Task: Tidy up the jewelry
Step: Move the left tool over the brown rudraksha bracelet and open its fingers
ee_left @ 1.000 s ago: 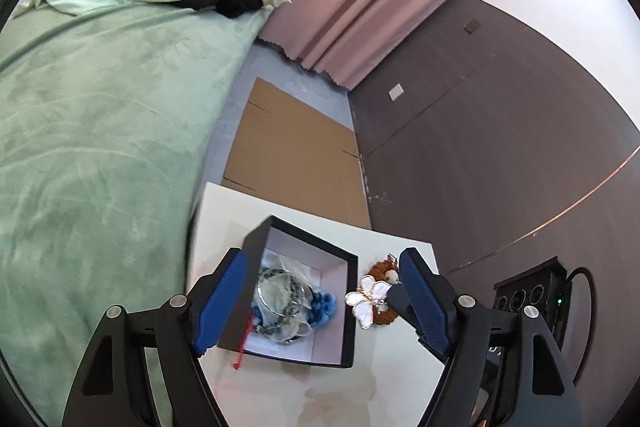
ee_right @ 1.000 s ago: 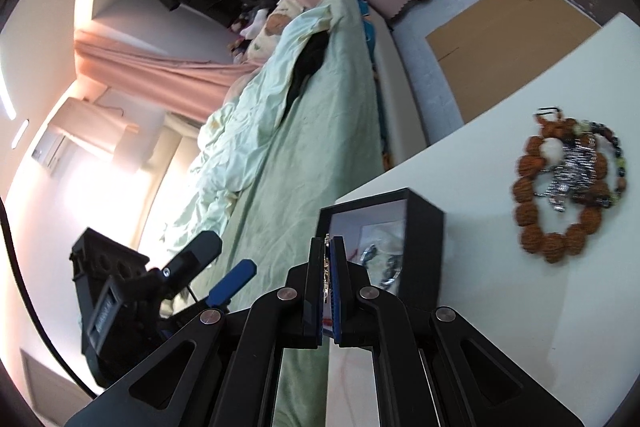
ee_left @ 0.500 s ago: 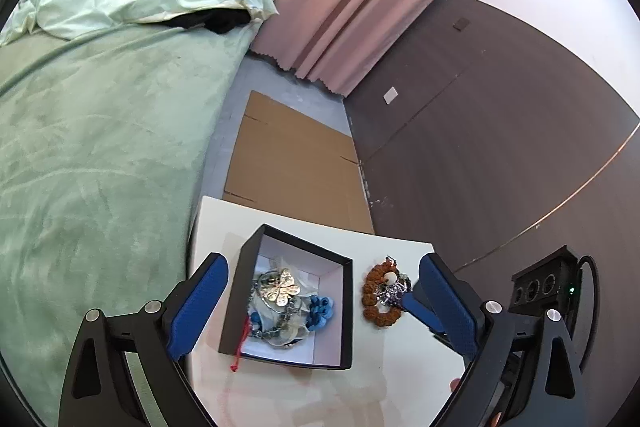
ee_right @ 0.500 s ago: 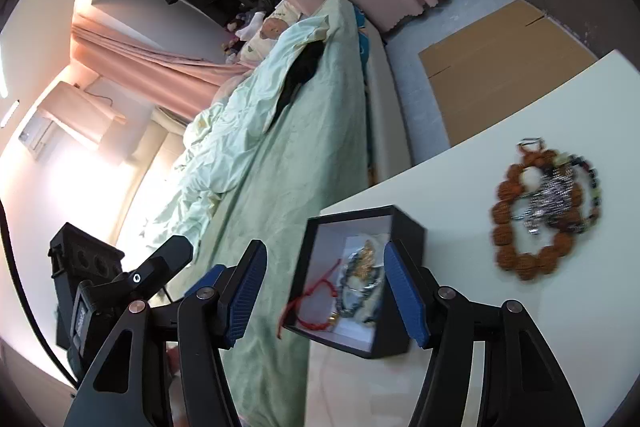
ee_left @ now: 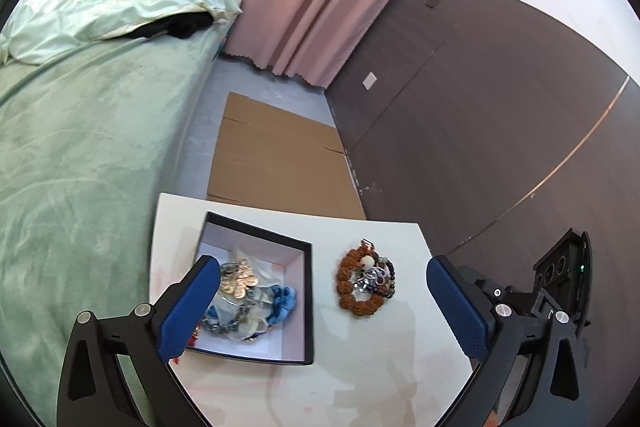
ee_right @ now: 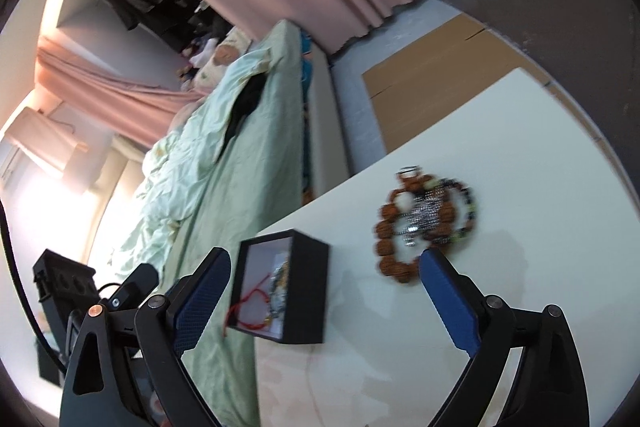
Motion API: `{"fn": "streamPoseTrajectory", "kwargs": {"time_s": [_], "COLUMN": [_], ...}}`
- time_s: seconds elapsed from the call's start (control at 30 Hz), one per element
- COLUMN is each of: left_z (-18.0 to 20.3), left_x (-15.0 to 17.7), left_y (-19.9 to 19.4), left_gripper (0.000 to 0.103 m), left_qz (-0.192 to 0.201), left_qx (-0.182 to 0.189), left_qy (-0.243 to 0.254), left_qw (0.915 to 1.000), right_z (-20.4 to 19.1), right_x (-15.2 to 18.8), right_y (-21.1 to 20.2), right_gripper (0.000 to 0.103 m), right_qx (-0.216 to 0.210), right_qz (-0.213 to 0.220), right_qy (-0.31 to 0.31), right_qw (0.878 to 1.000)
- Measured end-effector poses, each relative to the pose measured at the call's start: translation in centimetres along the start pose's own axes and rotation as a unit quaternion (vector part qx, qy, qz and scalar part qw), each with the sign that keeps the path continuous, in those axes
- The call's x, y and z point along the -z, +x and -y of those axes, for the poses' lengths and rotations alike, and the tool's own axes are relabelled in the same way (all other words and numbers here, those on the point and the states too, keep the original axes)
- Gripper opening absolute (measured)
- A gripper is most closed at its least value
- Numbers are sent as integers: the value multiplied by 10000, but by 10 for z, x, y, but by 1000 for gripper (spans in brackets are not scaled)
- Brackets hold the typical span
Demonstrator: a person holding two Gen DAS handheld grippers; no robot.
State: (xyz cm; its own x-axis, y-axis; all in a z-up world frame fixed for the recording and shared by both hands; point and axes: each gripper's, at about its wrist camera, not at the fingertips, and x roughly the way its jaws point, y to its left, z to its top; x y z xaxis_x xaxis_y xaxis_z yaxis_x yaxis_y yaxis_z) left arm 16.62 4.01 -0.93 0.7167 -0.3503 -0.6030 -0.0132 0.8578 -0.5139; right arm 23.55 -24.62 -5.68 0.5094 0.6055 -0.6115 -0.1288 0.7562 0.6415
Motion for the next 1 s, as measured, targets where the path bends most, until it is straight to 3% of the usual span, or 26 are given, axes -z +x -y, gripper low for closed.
{"fn": "streamPoseTrajectory", "kwargs": {"time_s": [0.3,0.67,0.77,1.0], "left_z": [26,44,52,65], "left_x": [10,23,28,39], "left_y": [17,52,63,92], "left_gripper": [103,102,97,67], "left_qz": [-165,-490,-589,-856], "left_qx": [-145,-110,-62,-113], "left_qy": [347,480,604,817], "left_qw": [9992,9976,9964,9929], "right_z": [27,73,83,93], "right_x": [-9,-11,-13,-20], "right_y": [-30,-49,-52,-44], "right_gripper": [96,103,103,103], "right_qx": [547,602,567,649], "right_qz": [271,333,422,192], "right_qy": [10,634,780,948], "right_qw": [9981,9956,9944,9932]}}
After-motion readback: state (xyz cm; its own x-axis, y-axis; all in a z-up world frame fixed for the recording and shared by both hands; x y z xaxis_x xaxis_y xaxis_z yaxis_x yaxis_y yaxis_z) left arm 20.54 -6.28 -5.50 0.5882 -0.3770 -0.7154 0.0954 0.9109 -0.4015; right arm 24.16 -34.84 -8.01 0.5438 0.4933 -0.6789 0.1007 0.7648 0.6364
